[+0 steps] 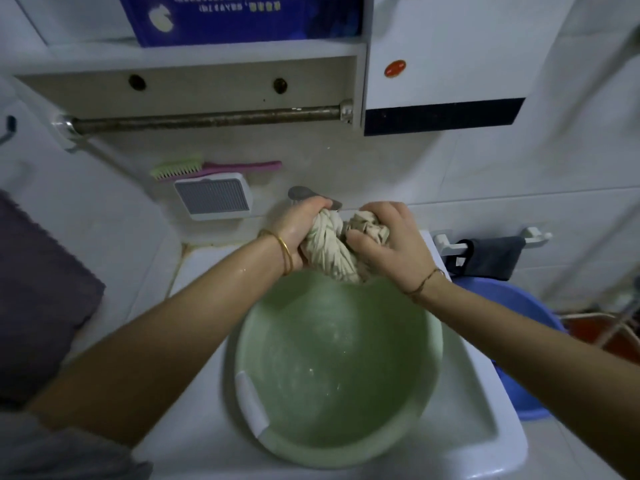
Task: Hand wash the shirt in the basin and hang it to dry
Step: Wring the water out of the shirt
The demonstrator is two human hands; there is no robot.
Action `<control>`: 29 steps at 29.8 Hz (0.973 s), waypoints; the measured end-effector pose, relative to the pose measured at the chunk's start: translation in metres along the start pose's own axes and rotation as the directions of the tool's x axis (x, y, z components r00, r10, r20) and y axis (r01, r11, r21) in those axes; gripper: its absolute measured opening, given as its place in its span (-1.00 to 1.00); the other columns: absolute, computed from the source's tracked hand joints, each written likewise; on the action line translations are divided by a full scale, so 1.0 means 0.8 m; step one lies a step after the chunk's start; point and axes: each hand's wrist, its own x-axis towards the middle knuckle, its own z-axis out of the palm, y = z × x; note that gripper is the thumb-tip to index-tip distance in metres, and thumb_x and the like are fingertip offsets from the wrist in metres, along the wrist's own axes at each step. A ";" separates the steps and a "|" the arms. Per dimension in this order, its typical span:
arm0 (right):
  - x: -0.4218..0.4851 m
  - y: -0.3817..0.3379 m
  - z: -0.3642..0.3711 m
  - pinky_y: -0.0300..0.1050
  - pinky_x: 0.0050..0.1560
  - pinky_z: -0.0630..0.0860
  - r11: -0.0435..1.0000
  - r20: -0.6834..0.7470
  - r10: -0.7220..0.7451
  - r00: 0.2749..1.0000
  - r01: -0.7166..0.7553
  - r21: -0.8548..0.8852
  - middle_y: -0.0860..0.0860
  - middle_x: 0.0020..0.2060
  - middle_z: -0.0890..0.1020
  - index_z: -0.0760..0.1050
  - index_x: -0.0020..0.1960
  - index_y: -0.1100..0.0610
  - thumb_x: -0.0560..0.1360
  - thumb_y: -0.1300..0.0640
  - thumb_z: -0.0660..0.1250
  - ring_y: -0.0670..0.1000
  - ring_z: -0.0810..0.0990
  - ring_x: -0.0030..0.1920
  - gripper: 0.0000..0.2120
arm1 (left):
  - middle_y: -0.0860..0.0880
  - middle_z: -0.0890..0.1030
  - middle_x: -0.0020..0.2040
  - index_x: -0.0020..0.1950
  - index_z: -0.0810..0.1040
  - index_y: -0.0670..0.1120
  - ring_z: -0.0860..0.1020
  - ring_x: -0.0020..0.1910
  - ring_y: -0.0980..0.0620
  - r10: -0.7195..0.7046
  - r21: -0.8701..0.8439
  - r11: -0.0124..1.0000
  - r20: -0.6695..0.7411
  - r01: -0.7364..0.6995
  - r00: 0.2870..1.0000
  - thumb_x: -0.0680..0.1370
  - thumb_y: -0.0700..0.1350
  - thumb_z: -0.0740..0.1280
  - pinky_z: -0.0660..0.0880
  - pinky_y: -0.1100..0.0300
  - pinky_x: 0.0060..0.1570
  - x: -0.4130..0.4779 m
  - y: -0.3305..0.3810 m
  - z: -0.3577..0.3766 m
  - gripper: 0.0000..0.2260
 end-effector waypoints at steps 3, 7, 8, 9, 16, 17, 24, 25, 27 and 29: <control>-0.003 0.010 -0.016 -0.21 0.35 0.21 0.967 0.115 0.230 0.966 -0.240 0.089 0.06 0.37 0.21 0.40 0.34 -0.01 0.42 -0.05 0.43 -0.03 0.30 0.32 -0.47 | -0.14 0.59 -0.17 -0.10 0.56 -0.12 0.56 -0.25 -0.08 0.127 0.107 0.987 -0.100 -0.116 0.987 0.56 -0.04 0.23 0.53 0.10 -0.15 -0.011 0.002 0.004 -0.81; -0.015 0.006 -0.027 -0.09 0.37 0.28 0.963 0.319 0.159 0.934 -0.218 0.156 -0.02 0.38 0.29 0.15 0.48 -0.04 0.17 -0.32 0.49 -0.06 0.31 0.35 0.01 | -0.12 0.62 -0.13 -0.02 0.52 -0.11 0.60 -0.23 -0.07 0.194 0.272 0.947 -0.058 -0.172 0.979 0.55 0.09 0.23 0.55 0.06 -0.16 -0.021 0.014 0.006 -0.73; -0.016 0.005 -0.026 -0.09 0.35 0.33 0.968 0.328 0.145 0.933 -0.203 0.150 -0.02 0.34 0.35 0.17 0.46 -0.02 0.09 -0.36 0.51 -0.06 0.37 0.32 0.07 | -0.15 0.62 -0.04 0.08 0.49 -0.11 0.63 -0.17 -0.08 0.189 0.306 0.936 -0.016 -0.176 0.982 0.52 0.17 0.25 0.58 0.05 -0.18 -0.020 0.017 0.007 -0.64; -0.017 0.004 -0.027 -0.08 0.30 0.41 0.967 0.317 0.150 0.937 -0.206 0.151 -0.02 0.25 0.44 0.23 0.39 0.00 0.04 -0.34 0.54 -0.06 0.46 0.24 0.04 | -0.16 0.60 0.05 0.14 0.45 -0.10 0.64 -0.11 -0.09 0.187 0.313 0.932 0.010 -0.181 0.982 0.46 0.26 0.30 0.61 0.01 -0.21 -0.021 0.020 0.009 -0.52; -0.028 0.010 -0.051 0.21 -0.31 0.62 0.722 0.241 0.407 0.881 -0.472 0.506 0.06 -0.09 0.58 0.40 0.10 0.12 0.22 0.05 0.56 0.07 0.65 -0.21 -0.46 | -0.14 0.61 0.16 0.27 0.44 -0.19 0.61 0.10 -0.08 0.195 0.225 0.942 0.234 -0.248 0.953 0.31 0.22 0.46 0.57 -0.07 0.07 -0.029 0.008 0.029 -0.31; -0.030 0.011 -0.056 0.19 -0.33 0.62 0.693 0.256 0.418 0.872 -0.488 0.531 0.08 -0.06 0.59 0.40 0.13 0.14 0.23 0.04 0.52 0.07 0.65 -0.22 -0.45 | -0.11 0.58 0.18 0.29 0.39 -0.16 0.60 0.10 -0.05 0.241 0.303 0.905 0.216 -0.300 0.946 0.31 0.17 0.50 0.56 -0.03 0.11 -0.029 0.004 0.037 -0.31; -0.035 0.040 -0.125 0.07 -0.15 0.63 0.715 0.252 0.375 0.892 -0.451 0.535 -0.03 0.11 0.58 0.38 0.30 0.05 0.23 -0.15 0.44 0.02 0.65 0.01 -0.30 | -0.07 0.59 0.13 0.29 0.40 -0.09 0.61 0.01 0.03 0.480 0.344 0.775 0.224 -0.530 0.848 0.47 -0.09 0.43 0.60 0.08 -0.02 -0.020 0.008 0.107 -0.57; -0.033 0.047 -0.140 0.00 -0.08 0.63 0.753 0.231 0.348 0.909 -0.417 0.510 -0.05 0.12 0.57 0.38 0.29 0.06 0.23 -0.14 0.48 0.00 0.63 0.05 -0.30 | -0.06 0.61 0.08 0.25 0.44 -0.12 0.62 -0.02 0.05 0.497 0.340 0.759 0.248 -0.555 0.832 0.50 -0.10 0.38 0.61 0.15 -0.09 -0.019 0.007 0.123 -0.66; -0.028 0.059 -0.169 -0.10 0.03 0.60 0.766 0.243 0.291 0.925 -0.377 0.520 -0.04 0.07 0.62 0.43 0.20 0.08 0.28 -0.02 0.53 -0.01 0.62 0.06 -0.44 | -0.01 0.62 -0.07 0.11 0.49 -0.10 0.61 -0.14 0.07 0.521 0.357 0.729 0.265 -0.584 0.811 0.57 -0.08 0.28 0.59 0.24 -0.25 -0.017 0.006 0.158 -0.84; -0.026 0.076 -0.199 -0.10 0.03 0.60 0.713 0.235 0.287 0.929 -0.371 0.596 0.01 0.00 0.66 0.47 0.13 0.12 0.27 0.07 0.44 0.02 0.65 0.02 -0.55 | -0.01 0.60 -0.15 0.02 0.49 -0.07 0.59 -0.19 0.03 0.521 0.356 0.733 0.254 -0.580 0.815 0.61 -0.03 0.21 0.59 0.15 -0.24 -0.012 0.004 0.194 -0.85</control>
